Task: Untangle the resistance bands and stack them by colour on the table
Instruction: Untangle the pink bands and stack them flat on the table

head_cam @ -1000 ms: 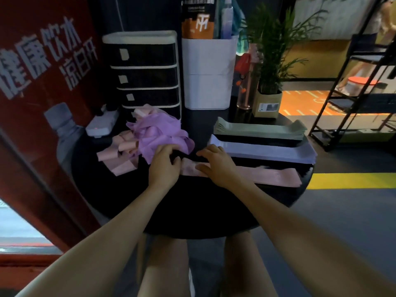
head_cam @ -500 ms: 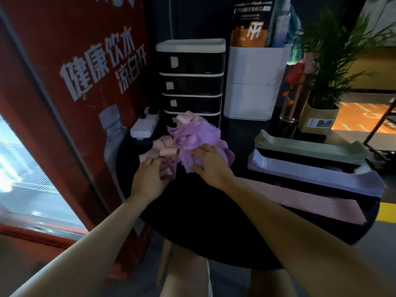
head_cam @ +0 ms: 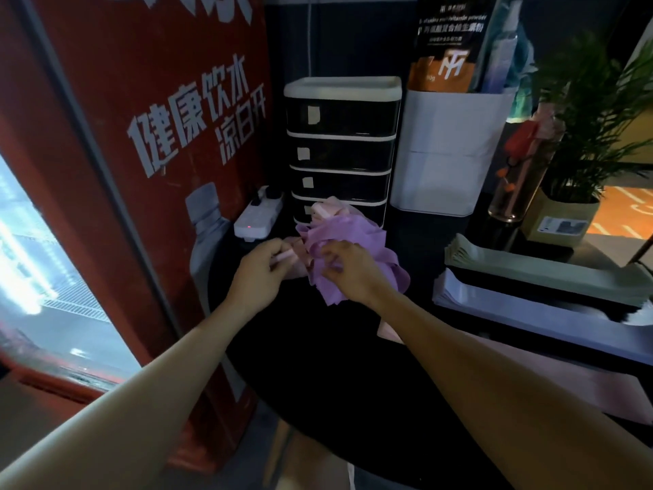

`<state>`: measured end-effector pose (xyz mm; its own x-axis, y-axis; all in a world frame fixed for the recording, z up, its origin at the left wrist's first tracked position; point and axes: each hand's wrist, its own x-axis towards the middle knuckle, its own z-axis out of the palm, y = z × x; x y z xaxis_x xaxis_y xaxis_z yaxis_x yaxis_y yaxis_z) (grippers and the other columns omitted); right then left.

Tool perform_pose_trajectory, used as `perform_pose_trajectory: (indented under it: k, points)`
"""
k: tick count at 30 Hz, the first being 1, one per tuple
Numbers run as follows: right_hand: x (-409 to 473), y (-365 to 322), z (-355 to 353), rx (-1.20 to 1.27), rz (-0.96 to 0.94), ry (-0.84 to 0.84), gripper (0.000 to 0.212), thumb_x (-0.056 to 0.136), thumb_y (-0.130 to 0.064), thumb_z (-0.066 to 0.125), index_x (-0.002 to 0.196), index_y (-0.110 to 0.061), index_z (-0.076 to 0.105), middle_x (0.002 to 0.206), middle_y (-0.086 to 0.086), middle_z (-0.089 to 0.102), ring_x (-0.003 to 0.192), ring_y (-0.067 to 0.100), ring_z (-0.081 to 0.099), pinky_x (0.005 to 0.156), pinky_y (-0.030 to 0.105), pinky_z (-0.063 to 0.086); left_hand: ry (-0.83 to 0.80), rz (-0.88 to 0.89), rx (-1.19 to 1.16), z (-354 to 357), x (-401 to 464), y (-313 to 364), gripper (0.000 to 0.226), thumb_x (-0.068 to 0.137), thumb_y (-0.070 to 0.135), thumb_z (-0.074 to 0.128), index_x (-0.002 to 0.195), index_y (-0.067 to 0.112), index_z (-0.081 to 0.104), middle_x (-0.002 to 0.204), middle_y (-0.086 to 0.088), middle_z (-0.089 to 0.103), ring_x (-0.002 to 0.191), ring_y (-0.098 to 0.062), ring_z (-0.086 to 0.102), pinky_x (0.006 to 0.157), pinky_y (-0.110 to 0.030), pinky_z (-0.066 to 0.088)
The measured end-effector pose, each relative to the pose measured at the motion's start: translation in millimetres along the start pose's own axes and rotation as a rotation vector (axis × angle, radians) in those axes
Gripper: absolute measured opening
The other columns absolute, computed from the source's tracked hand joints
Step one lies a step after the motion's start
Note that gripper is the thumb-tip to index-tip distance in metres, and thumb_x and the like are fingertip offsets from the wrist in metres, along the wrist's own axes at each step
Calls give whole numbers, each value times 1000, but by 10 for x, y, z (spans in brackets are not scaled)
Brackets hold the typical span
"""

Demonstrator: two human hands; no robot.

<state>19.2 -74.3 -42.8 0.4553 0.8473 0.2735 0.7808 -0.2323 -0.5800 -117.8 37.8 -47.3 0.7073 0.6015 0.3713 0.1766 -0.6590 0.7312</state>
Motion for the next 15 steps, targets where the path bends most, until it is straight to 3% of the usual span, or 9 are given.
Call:
perform_pose_trajectory:
  k: [2,4,6,11,15]
  points:
    - [78,-45,-42,133,18,-8,24,87,0,57,109,4,63,96,7,67,88,19,62,81,25,51,0,44,-36,-86,129,147,16,91,6,56,78,15,57,71,5,56,61,6,50,58,-6,37]
    - [145,-122,-115,183,25,-14,25,87,5,53,111,6,60,93,10,67,84,19,61,69,11,44,8,99,-34,-163,267,266,19,90,4,56,77,18,56,71,8,55,63,9,51,59,-6,37]
    - [229,-188,-191,185,3,33,25,87,1,54,111,1,61,97,16,68,85,19,60,65,9,41,23,135,-36,-235,397,365,12,91,5,56,82,12,58,73,7,55,64,8,50,60,-6,36]
    - [452,-330,-370,284,-10,116,26,83,3,57,107,3,63,95,10,68,75,11,58,66,8,43,90,197,-135,-382,655,576,8,92,10,55,86,6,59,77,1,53,69,-3,45,63,-11,36]
    - [586,-446,-498,410,9,96,29,82,1,63,111,0,60,75,0,62,79,17,59,84,37,51,119,197,-204,-490,773,738,10,93,12,55,89,5,60,78,-2,54,68,-6,46,60,-11,39]
